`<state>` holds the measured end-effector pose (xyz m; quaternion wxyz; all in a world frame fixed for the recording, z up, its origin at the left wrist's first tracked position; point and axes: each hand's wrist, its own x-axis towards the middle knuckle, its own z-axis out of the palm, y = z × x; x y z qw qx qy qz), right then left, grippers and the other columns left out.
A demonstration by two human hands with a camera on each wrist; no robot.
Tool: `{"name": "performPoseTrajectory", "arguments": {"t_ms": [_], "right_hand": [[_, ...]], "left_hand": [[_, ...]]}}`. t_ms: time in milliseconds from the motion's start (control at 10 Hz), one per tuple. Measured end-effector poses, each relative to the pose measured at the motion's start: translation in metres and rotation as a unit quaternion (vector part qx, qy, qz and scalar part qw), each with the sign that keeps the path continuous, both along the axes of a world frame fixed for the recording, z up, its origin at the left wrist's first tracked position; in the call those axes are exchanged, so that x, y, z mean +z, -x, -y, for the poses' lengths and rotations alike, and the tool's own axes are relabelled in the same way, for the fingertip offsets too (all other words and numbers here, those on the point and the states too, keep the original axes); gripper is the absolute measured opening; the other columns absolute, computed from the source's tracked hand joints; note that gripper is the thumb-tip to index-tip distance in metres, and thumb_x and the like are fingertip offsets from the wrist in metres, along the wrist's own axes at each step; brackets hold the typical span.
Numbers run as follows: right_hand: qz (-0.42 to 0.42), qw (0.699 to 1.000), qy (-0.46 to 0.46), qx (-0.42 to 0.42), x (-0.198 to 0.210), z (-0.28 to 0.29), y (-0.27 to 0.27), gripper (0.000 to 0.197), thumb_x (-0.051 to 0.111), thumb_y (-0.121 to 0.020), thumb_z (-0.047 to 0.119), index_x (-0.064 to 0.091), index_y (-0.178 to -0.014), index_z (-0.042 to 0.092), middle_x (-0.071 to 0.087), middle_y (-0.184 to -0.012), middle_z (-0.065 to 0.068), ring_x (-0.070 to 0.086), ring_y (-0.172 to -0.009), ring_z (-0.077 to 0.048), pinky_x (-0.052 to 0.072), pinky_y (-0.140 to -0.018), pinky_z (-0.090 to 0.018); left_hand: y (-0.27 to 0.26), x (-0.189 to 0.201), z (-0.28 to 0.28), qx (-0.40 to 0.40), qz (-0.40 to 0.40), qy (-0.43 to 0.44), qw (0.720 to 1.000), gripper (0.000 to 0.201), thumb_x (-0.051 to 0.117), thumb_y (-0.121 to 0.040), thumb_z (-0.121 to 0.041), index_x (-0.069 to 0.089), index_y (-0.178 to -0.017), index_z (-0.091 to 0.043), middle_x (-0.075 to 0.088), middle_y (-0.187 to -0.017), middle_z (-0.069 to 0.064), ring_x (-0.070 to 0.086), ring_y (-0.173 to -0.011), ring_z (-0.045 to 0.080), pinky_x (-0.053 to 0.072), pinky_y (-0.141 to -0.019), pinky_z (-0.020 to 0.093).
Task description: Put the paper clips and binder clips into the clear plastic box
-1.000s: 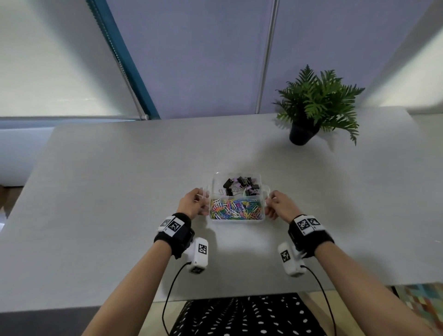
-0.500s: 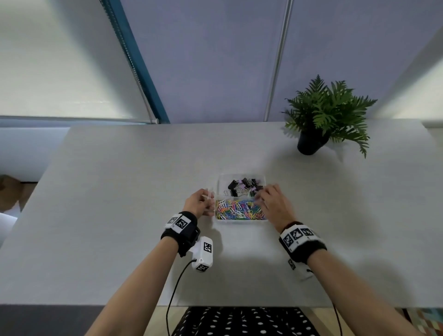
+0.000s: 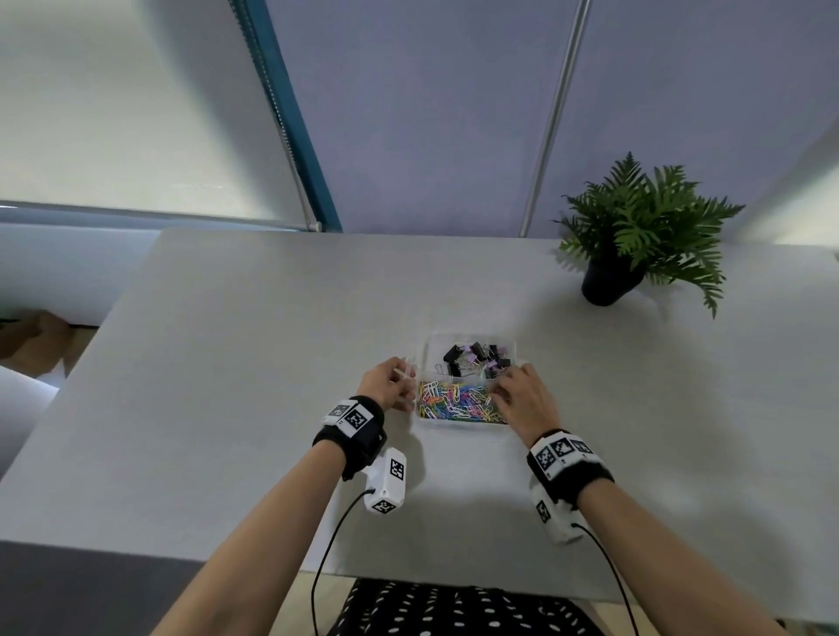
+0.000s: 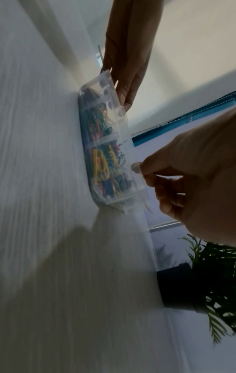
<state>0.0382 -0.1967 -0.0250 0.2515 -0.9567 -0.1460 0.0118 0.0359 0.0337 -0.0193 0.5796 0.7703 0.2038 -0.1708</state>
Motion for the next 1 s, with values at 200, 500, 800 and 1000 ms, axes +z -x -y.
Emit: {"name": "performPoseTrajectory", "arguments": {"t_ms": [200, 500, 800, 1000], "right_hand": [[-0.028, 0.992, 0.095, 0.079, 0.001, -0.006, -0.001, 0.022, 0.064, -0.081, 0.021, 0.066, -0.103, 0.016, 0.06, -0.105, -0.004, 0.046, -0.106, -0.023, 0.042, -0.09, -0.034], [-0.218, 0.928, -0.211, -0.215, -0.002, 0.04, 0.005, 0.029, 0.054, -0.09, 0.013, 0.047, -0.117, 0.005, 0.056, -0.083, -0.008, 0.053, -0.069, -0.02, 0.048, -0.066, -0.027], [-0.263, 0.912, -0.267, -0.168, -0.01, 0.034, 0.001, 0.007, 0.05, -0.091, 0.003, 0.047, -0.095, 0.007, 0.055, -0.06, -0.004, 0.05, -0.035, 0.0, 0.045, -0.04, -0.015], [-0.285, 0.919, -0.234, -0.142, -0.001, 0.046, 0.015, 0.011, 0.05, -0.092, 0.009, 0.048, -0.103, 0.012, 0.056, -0.065, -0.003, 0.051, -0.054, -0.014, 0.044, -0.046, -0.018]], "left_hand": [[-0.001, -0.002, 0.0, 0.003, 0.007, -0.007, 1.0, 0.01, 0.05, -0.09, 0.004, 0.052, -0.092, -0.005, 0.055, -0.069, 0.009, 0.058, -0.049, 0.013, 0.055, -0.043, 0.025], [0.009, -0.001, -0.002, 0.002, 0.009, 0.042, 0.999, 0.025, 0.041, -0.091, 0.011, 0.05, -0.077, -0.007, 0.052, -0.065, 0.01, 0.054, -0.041, 0.007, 0.047, -0.041, 0.018], [0.007, 0.002, 0.004, 0.017, 0.025, 0.036, 0.999, 0.018, 0.043, -0.091, 0.01, 0.052, -0.083, -0.004, 0.052, -0.067, 0.01, 0.057, -0.039, 0.001, 0.053, -0.042, 0.019], [0.015, 0.008, 0.003, 0.025, 0.036, 0.023, 0.999, 0.006, 0.049, -0.092, -0.001, 0.053, -0.095, -0.005, 0.057, -0.072, 0.009, 0.061, -0.053, 0.013, 0.056, -0.048, 0.022]]}}
